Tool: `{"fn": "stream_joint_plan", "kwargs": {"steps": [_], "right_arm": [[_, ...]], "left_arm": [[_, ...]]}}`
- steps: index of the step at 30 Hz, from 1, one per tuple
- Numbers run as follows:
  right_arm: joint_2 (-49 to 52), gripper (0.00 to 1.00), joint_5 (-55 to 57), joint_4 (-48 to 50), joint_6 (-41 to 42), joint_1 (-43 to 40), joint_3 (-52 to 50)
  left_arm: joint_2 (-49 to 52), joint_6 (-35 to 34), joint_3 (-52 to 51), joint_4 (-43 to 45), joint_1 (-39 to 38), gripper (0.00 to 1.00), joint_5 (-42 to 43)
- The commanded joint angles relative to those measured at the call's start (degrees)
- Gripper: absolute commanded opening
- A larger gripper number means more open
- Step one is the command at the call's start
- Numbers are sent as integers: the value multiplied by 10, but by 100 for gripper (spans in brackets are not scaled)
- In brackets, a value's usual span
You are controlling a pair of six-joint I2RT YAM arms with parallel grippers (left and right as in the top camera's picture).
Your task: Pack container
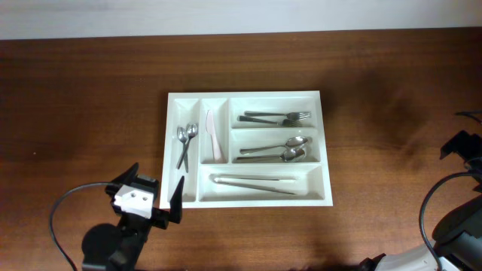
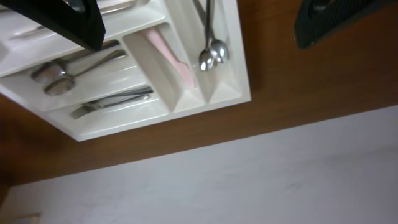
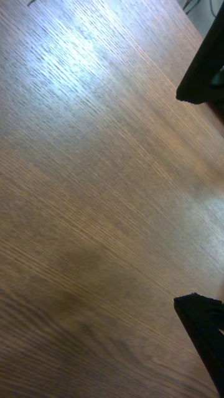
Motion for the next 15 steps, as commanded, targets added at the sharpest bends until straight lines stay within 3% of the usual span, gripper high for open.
{"fn": "stream_joint_plan", "kwargs": {"steps": [1,5,15], "right_arm": [[3,99,-2,0,0,2,-3],[3,99,-2,0,0,2,-3],[3,99,-2,0,0,2,-3]], "left_arm": [[-42,12,-30,6,13,99,-6],[-86,12,-63,21,13,99,-38],[-116,12,-151,171,13,99,-84]]}}
